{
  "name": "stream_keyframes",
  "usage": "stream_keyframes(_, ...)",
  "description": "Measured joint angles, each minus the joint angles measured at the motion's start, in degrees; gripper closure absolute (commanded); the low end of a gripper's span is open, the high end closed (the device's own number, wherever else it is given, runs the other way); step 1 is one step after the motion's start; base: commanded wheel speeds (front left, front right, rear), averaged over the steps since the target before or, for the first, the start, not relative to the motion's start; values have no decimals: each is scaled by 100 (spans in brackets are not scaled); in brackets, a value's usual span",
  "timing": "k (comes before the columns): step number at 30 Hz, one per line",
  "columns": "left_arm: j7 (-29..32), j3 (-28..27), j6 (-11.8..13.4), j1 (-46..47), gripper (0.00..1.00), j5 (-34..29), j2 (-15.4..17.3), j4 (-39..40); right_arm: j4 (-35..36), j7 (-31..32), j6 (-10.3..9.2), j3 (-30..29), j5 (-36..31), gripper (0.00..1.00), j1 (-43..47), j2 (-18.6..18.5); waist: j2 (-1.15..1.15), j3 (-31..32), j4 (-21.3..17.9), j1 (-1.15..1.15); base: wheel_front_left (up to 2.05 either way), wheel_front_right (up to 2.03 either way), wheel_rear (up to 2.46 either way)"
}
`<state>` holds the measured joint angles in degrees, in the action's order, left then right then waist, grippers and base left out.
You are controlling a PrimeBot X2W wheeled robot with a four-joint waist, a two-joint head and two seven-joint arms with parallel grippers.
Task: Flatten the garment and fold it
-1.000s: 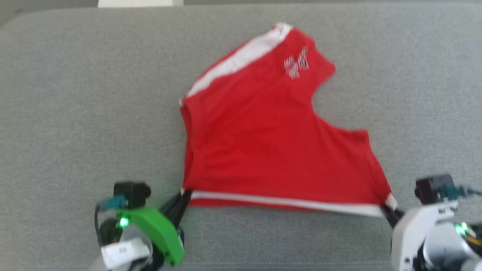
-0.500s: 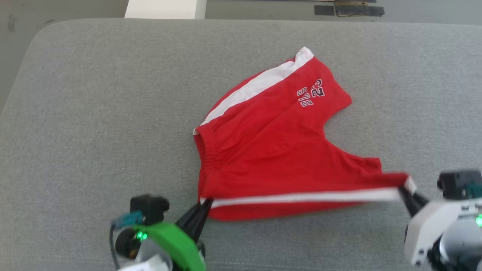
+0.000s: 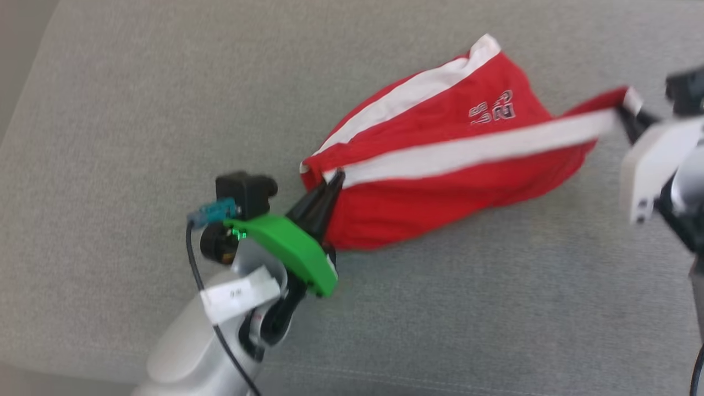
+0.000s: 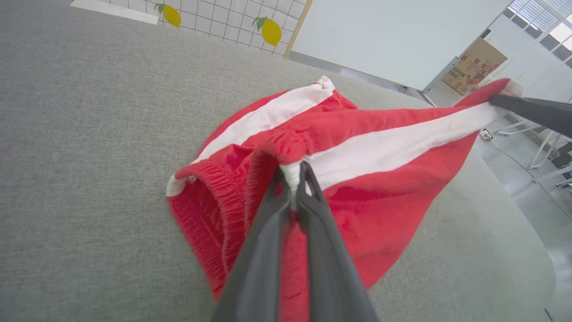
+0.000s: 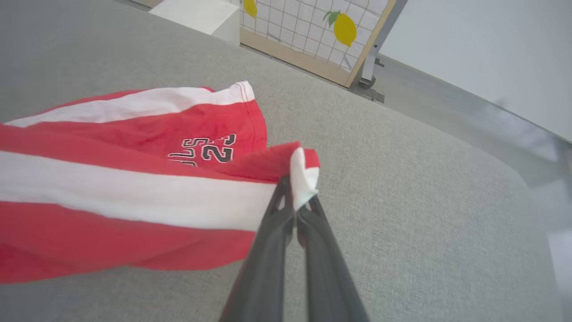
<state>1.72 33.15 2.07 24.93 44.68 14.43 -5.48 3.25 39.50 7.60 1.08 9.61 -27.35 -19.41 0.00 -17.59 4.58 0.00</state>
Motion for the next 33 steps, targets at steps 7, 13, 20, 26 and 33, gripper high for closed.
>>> stream_keyframes(7,-154,-187,112,648,100,-20,-289,-545,-1203,-42,1,408,41,100,-1444,-187,0,-480,272,0,0,0,0)
stream_keyframes(13,-255,-186,171,1026,100,-84,-506,-898,-2089,-67,1,880,0,100,-2437,-315,0,-899,552,1,0,0,0)
stream_keyframes(20,-319,-44,99,1101,100,-86,-686,-1115,-2967,112,1,1172,-152,100,-3153,-327,0,-1302,932,1,0,0,0)
stream_keyframes(26,-380,53,-30,1212,100,-82,-761,-1184,-3468,575,0,1358,-203,100,-3499,-369,0,-1570,1206,1,0,0,0)
stream_keyframes(33,-488,122,-155,1278,0,-73,-871,-1249,-3613,1050,-3,1357,-108,45,-3834,-409,0,-1724,1377,1,0,0,0)
